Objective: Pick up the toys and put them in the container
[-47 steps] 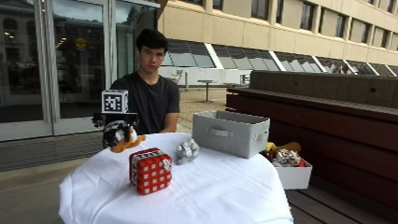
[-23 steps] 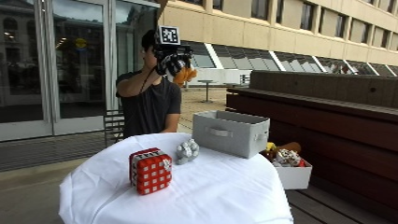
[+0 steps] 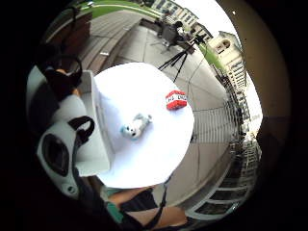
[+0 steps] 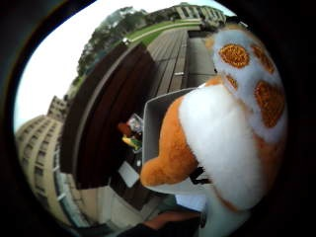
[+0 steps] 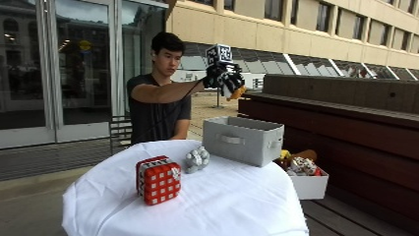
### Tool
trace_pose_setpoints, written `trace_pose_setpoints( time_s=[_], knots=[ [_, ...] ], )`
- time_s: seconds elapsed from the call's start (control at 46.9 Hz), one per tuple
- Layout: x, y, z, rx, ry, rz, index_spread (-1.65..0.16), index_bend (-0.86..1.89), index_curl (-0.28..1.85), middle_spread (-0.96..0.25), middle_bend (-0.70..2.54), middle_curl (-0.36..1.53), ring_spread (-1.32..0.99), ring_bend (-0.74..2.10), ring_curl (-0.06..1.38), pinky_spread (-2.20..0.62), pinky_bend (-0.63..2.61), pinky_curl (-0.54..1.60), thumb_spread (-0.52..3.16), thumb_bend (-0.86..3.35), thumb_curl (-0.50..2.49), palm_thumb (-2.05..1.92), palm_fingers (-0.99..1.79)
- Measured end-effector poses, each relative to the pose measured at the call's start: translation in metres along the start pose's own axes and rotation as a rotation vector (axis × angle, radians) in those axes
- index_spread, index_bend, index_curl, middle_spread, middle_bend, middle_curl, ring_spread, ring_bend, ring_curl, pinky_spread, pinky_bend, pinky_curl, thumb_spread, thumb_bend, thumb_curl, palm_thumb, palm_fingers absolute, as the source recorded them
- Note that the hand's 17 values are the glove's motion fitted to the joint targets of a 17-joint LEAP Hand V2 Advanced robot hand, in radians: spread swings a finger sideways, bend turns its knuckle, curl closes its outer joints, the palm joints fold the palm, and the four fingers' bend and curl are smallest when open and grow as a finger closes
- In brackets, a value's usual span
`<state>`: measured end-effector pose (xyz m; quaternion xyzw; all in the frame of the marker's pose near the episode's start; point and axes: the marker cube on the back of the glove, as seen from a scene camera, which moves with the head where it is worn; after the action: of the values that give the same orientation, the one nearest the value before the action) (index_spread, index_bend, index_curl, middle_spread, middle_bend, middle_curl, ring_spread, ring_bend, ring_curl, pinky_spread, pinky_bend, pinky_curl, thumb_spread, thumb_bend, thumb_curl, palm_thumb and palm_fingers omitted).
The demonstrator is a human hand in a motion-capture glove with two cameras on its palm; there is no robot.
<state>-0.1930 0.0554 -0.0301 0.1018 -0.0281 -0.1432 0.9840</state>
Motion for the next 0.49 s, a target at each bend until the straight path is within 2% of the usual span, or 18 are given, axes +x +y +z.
trace_pose_setpoints(
  time_s=[0.192,0.32,0.384,0.448,0.491],
  knots=[
    [0.017,-0.036,0.031,0.046,0.031,-0.113,-0.39,0.12,0.48,-0.37,0.24,0.49,-0.46,0.88,0.46,-0.45,1.04,0.37,0.96,0.01,0.67,0.7,0.91],
    [0.014,-0.032,0.043,-0.051,-0.039,-0.227,-0.39,0.09,0.45,-0.34,0.2,0.49,-0.44,0.9,0.47,-0.45,1.07,0.38,1.05,-0.02,0.65,0.64,0.88],
    [0.016,-0.03,0.045,-0.122,-0.093,-0.231,-0.39,0.09,0.44,-0.26,0.12,0.46,-0.4,0.91,0.47,-0.43,1.13,0.4,1.12,-0.08,0.58,0.46,0.77],
    [0.016,-0.03,0.043,-0.121,-0.104,-0.206,-0.38,0.07,0.41,-0.21,0.1,0.44,-0.35,0.91,0.46,-0.41,1.18,0.41,1.13,-0.1,0.52,0.33,0.67],
    [0.013,-0.025,0.038,-0.109,-0.115,-0.174,-0.37,0.06,0.4,-0.15,0.07,0.42,-0.31,0.87,0.46,-0.38,1.27,0.44,1.05,-0.2,0.46,0.08,0.44]
  ],
)
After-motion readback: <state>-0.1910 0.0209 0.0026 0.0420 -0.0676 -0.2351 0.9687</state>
